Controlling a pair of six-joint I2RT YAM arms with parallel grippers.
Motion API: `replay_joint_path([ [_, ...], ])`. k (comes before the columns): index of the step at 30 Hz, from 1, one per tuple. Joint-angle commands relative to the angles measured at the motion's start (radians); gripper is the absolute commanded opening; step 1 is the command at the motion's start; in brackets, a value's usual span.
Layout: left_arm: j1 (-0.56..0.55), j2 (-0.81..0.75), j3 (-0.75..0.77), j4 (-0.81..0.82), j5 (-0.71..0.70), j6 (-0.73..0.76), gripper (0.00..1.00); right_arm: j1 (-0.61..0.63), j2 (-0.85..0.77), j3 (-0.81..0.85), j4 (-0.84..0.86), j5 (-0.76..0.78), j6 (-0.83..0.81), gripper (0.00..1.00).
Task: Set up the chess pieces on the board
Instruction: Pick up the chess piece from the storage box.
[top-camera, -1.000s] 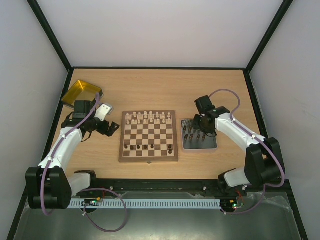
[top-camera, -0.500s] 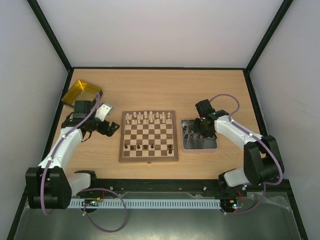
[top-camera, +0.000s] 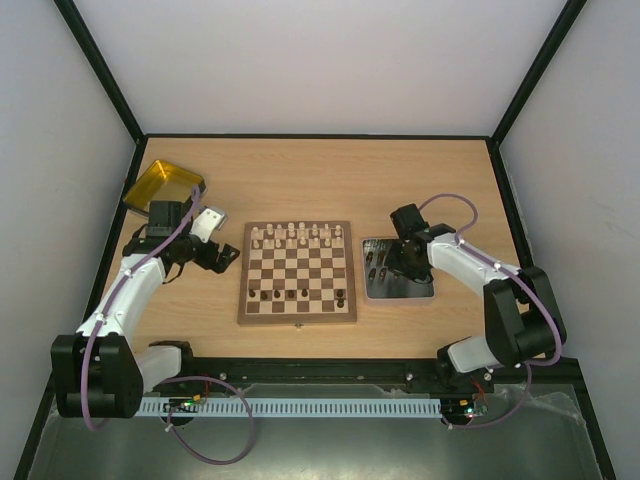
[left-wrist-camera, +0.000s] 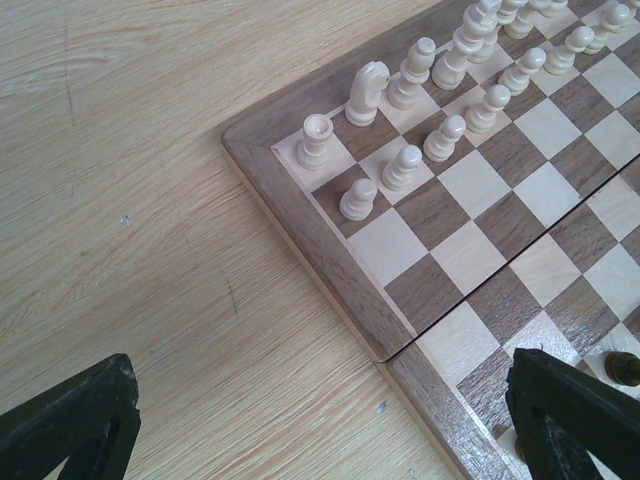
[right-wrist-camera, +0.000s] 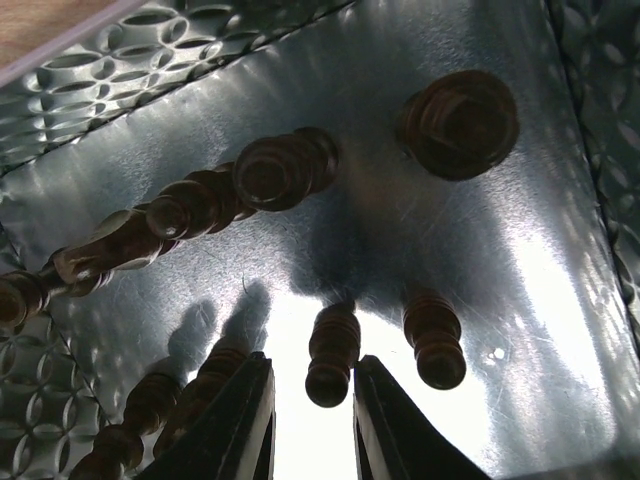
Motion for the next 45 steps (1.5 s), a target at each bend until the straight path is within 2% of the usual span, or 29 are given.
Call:
replay_joint_path([
  [1,-0.006,-0.007,-0.011,0.003,0.019,0.003,0.99,-0.006,0.021,0.0,0.019,0.02,0.01,0.22],
  [27,-0.014,0.0,-0.012,0.003,0.016,0.007,1.0,-0.005,0.058,-0.003,0.026,0.038,0.008,0.13],
  [31,-0.015,-0.001,-0.011,0.003,0.016,0.007,1.0,-0.006,0.045,0.002,0.018,0.052,0.009,0.06],
  [45,-0.015,0.002,-0.009,0.001,0.011,0.004,1.0,-0.005,-0.062,0.02,-0.039,0.078,0.008,0.05],
])
